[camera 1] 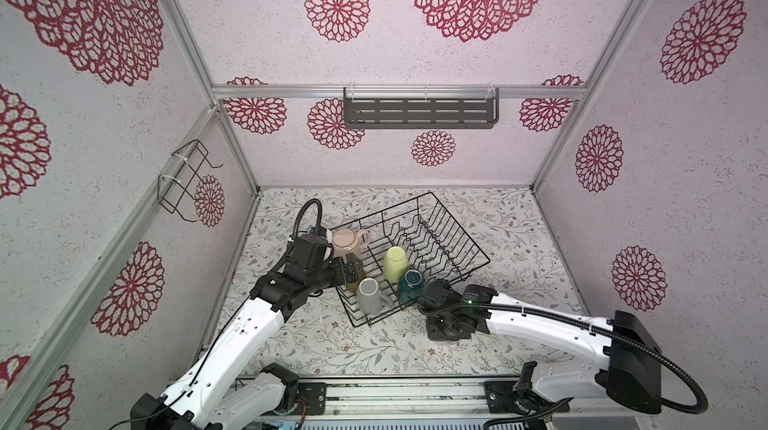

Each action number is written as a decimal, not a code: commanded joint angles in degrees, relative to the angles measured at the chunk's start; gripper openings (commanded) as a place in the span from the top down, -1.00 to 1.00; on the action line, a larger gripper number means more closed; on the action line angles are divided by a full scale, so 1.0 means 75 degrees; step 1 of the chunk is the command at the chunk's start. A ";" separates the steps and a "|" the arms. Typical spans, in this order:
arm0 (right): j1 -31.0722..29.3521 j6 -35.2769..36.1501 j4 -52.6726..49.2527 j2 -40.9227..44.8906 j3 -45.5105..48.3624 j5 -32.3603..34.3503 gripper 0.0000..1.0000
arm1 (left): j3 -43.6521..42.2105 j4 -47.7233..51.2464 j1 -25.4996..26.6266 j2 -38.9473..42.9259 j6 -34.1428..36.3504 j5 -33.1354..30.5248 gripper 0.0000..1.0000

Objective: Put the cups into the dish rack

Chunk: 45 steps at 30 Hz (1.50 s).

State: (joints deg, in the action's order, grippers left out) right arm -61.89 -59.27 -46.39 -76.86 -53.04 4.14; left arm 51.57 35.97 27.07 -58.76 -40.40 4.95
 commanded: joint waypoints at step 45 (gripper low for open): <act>0.8840 0.2002 0.0507 0.3265 0.1220 -0.1546 -0.33 | 0.4421 0.2230 0.5988 -0.5846 -0.0658 -0.1065 -0.56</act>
State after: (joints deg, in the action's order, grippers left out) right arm 4.12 -45.50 -43.42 -53.45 -44.21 -7.38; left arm 82.39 47.99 71.48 -102.32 -45.60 -1.26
